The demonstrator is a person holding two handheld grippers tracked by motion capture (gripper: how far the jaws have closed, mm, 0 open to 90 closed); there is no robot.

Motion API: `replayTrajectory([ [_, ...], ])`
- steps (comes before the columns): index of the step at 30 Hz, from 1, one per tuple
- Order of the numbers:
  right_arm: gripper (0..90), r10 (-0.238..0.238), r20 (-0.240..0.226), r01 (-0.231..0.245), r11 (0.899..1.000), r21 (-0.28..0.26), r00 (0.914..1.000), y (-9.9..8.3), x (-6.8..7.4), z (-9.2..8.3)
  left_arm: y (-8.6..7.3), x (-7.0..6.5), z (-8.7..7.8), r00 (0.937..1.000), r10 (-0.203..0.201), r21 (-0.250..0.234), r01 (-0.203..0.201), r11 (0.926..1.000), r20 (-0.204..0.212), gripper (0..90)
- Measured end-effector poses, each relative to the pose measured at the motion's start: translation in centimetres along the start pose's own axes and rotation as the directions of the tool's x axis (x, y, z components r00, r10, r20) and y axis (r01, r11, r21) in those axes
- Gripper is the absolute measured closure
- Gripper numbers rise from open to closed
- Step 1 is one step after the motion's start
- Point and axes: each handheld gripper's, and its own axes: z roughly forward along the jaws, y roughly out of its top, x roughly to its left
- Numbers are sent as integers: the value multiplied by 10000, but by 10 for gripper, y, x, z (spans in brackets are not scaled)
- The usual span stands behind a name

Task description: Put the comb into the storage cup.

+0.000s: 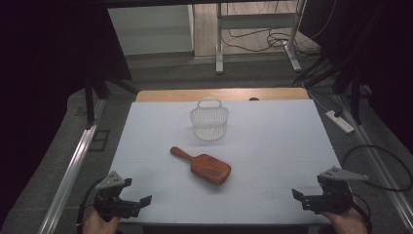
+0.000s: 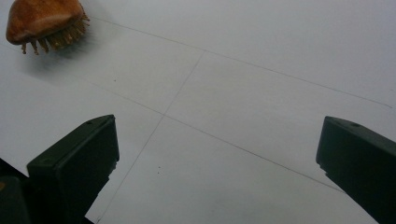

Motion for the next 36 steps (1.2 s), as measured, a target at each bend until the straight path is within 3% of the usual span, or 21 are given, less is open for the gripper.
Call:
replayTrajectory([
  [18,0,-171,-133,172,9998,72,9998,0,1,1,15,-4,12,9995,309,30,-309,9995,55,0],
  [26,0,-120,-156,121,9999,59,9998,0,1,1,25,-2,19,9989,209,16,-209,9998,423,0],
  [36,0,-126,-146,127,9999,103,9998,0,1,1,37,0,28,9980,249,41,-252,9997,575,0],
])
